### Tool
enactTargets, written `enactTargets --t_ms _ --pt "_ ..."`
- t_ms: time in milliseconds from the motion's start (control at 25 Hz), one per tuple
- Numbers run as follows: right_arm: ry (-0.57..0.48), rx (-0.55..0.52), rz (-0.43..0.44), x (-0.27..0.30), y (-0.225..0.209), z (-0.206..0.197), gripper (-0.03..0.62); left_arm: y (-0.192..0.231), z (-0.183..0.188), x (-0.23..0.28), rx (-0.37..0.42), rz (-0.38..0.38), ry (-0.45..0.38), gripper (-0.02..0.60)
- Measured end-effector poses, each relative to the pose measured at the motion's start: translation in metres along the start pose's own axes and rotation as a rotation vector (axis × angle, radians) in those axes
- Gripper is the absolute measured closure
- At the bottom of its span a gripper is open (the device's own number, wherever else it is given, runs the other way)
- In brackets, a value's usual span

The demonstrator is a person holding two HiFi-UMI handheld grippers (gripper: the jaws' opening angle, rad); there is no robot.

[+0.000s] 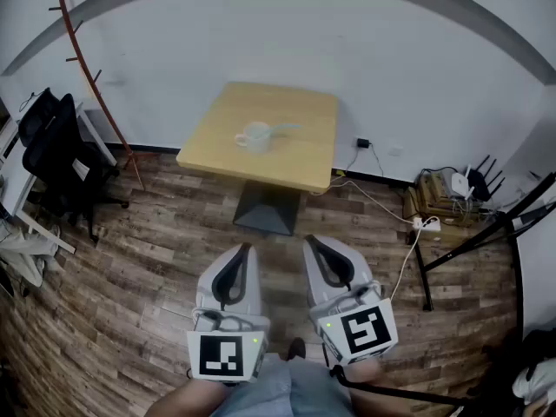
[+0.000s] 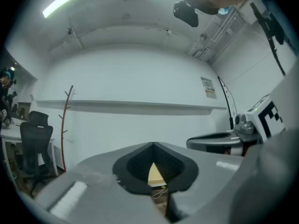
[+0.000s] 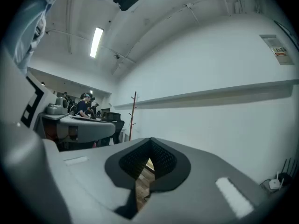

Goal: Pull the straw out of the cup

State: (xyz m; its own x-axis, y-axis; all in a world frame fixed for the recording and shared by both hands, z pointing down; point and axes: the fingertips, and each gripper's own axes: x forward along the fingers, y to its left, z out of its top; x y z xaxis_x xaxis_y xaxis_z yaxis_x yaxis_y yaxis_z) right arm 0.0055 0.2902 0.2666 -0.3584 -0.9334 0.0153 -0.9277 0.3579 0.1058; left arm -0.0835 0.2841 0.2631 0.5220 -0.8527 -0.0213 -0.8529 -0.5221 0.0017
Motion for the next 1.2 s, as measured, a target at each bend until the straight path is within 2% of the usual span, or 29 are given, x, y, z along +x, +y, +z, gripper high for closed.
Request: enactTargets --t_ms 360,520,800,1000,1200 --pt "0.016 0.021 0.016 -0.005 -0.005 -0.002 0.588 -0.008 -0.002 0.006 -0.015 0.017 0.006 0.566" --pt "-0.011 0.043 0.044 -0.010 -0.013 -0.005 0.588 -0.007 -0.004 0.009 -0.007 0.051 0.013 0.566" --pt "0.013 0.065 0.084 -0.018 -0.024 -0.020 0.587 -0.015 -0.011 0.016 -0.002 0.098 0.006 0.566" --pt "0.027 0.063 0.102 -0.007 -0.029 -0.031 0.586 -0.014 -0.025 0.022 -0.005 0.097 0.035 0.566" --pt "0.054 0.085 0.122 0.021 -0.039 -0.038 0.586 0.002 -0.027 0.052 -0.030 0.102 0.024 0.566"
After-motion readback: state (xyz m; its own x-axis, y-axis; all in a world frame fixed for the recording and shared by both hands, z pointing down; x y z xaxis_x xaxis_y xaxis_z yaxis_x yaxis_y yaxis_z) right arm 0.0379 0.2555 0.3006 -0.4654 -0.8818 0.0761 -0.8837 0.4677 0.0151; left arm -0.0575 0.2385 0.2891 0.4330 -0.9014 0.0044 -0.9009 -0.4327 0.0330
